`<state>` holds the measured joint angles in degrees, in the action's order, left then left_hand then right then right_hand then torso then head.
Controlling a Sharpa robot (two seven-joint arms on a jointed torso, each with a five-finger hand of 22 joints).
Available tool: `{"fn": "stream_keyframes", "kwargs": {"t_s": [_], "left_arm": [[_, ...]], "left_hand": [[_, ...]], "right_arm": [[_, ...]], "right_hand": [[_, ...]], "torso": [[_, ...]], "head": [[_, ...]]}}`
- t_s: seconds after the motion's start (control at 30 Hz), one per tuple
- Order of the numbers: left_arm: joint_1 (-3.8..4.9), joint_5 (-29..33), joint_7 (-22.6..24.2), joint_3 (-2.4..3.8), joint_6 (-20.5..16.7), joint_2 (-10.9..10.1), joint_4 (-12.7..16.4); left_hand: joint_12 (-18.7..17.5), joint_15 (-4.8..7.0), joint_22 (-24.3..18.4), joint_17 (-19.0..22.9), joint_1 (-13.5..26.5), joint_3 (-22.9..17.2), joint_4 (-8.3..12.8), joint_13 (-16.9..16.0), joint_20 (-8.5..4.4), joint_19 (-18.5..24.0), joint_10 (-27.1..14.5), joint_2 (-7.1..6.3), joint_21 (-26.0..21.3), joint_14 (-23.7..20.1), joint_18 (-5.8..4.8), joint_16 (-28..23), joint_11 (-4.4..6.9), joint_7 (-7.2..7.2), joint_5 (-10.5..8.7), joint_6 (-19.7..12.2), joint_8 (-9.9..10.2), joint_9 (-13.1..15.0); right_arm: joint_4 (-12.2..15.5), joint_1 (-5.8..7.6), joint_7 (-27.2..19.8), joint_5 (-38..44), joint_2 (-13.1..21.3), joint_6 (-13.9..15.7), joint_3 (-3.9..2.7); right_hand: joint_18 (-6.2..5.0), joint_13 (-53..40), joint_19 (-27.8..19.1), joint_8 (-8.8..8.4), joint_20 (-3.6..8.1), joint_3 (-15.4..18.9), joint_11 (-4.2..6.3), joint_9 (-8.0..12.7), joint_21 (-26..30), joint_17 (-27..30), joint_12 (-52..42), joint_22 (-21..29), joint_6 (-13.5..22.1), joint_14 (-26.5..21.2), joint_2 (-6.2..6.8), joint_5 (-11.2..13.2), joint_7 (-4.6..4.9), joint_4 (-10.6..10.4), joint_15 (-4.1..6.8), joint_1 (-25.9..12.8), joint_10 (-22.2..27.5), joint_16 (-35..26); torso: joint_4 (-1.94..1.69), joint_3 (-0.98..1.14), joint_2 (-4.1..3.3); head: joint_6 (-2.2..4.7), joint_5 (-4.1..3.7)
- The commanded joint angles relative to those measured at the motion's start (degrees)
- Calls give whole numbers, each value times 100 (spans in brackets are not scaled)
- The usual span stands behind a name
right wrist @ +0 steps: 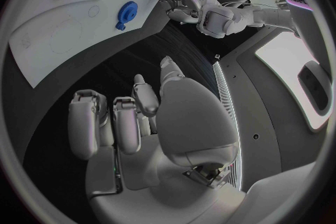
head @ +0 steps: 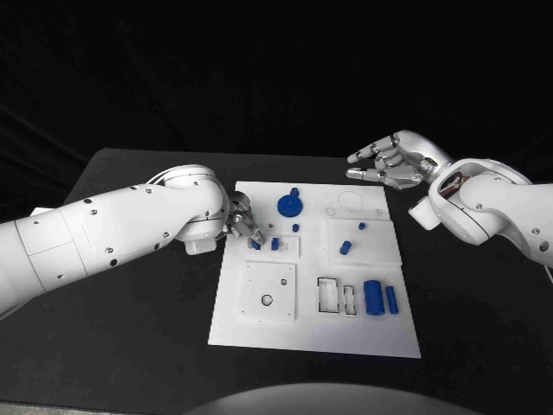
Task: Assemble the parts on the task board
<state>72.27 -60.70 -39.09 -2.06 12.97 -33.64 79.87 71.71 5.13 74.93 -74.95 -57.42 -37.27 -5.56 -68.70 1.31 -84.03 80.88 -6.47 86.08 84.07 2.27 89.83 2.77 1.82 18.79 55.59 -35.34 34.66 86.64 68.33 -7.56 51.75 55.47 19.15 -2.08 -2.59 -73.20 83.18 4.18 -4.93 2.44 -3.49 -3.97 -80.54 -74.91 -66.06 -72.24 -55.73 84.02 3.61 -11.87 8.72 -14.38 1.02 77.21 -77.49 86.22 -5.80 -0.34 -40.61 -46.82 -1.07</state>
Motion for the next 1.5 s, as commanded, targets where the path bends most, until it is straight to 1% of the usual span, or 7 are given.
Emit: {"fn": "stream_keyframes", "kwargs": {"t_s": [0.03,0.2,0.53,0.63,0.87,1.23,1.5], "left_arm": [[-72,111,-187,-54,211,18,1],[-72,109,-217,-53,195,23,-12],[-72,90,-245,-53,211,25,-26],[-71,75,-254,-53,205,26,-30],[-71,40,-271,-51,166,18,-32],[-72,12,-244,-45,217,-16,9],[-72,2,-258,-43,213,-46,35]], "left_hand": [[47,34,1026,-1505,102,63,-53,-20,-46,-402,21,-29,24,593,-105,17,-13,-77,22,116,15,-18],[73,42,1047,-1505,270,282,-172,-58,-52,-410,34,-109,38,593,-110,17,-5,-87,13,175,39,-68],[101,47,1072,-1505,329,425,-234,-96,-57,-420,49,-157,55,593,-116,17,2,-95,10,211,49,-98],[107,49,1075,-1505,348,489,-258,-106,-58,-421,54,-182,57,593,-116,17,4,-99,10,225,52,-110],[119,53,1085,-1505,401,685,-354,-128,-62,-425,62,-235,63,593,-118,17,7,-102,9,258,64,-144],[131,61,1104,-1505,311,955,-378,-155,-68,-431,72,-343,75,593,-122,17,18,-117,18,285,73,-182],[133,63,1113,-1505,277,1153,-457,-167,-70,-434,75,-370,79,593,-124,17,19,-119,23,306,83,-212]], "right_arm": [[4,-4,-48,9,-6,-83,0],[4,-4,-50,9,-9,-83,0],[6,-4,-63,9,-21,-79,0],[6,-4,-65,9,-22,-80,0],[3,-4,-66,9,-21,-80,0],[-2,-4,-71,9,-22,-83,0],[-3,-4,-73,9,-23,-85,0]], "right_hand": [[-108,6,-34,20,12,36,7,-8,23,-949,9,6,10,460,-37,-30,-31,10,-1,-10,35,-18],[-108,6,-34,20,12,36,7,-8,23,-949,9,6,10,460,-37,-30,-31,10,-1,-10,35,-18],[-108,8,-34,20,12,42,7,-8,26,-948,10,9,11,460,-39,-32,-30,17,0,-7,35,-19],[-108,8,-34,20,12,42,7,-8,26,-948,10,9,11,460,-39,-32,-30,17,0,-7,35,-19],[-108,8,-34,20,12,42,7,-8,26,-948,10,9,11,460,-39,-32,-30,17,0,-7,35,-19],[-109,14,-36,19,13,44,7,-7,29,-944,18,14,12,459,-41,-33,-30,18,0,-7,40,-23],[-109,14,-36,19,13,44,7,-7,29,-944,18,14,12,459,-41,-33,-30,18,0,-7,40,-23]], "torso": [[0,-4,-2],[0,-2,2],[5,2,-1],[-4,-3,1],[2,-3,-1],[-2,-5,-1],[-3,-7,1]], "head": [[2,4],[-4,1],[-16,-2],[-20,-10],[-20,-6],[-36,-13],[-48,-11]]}}
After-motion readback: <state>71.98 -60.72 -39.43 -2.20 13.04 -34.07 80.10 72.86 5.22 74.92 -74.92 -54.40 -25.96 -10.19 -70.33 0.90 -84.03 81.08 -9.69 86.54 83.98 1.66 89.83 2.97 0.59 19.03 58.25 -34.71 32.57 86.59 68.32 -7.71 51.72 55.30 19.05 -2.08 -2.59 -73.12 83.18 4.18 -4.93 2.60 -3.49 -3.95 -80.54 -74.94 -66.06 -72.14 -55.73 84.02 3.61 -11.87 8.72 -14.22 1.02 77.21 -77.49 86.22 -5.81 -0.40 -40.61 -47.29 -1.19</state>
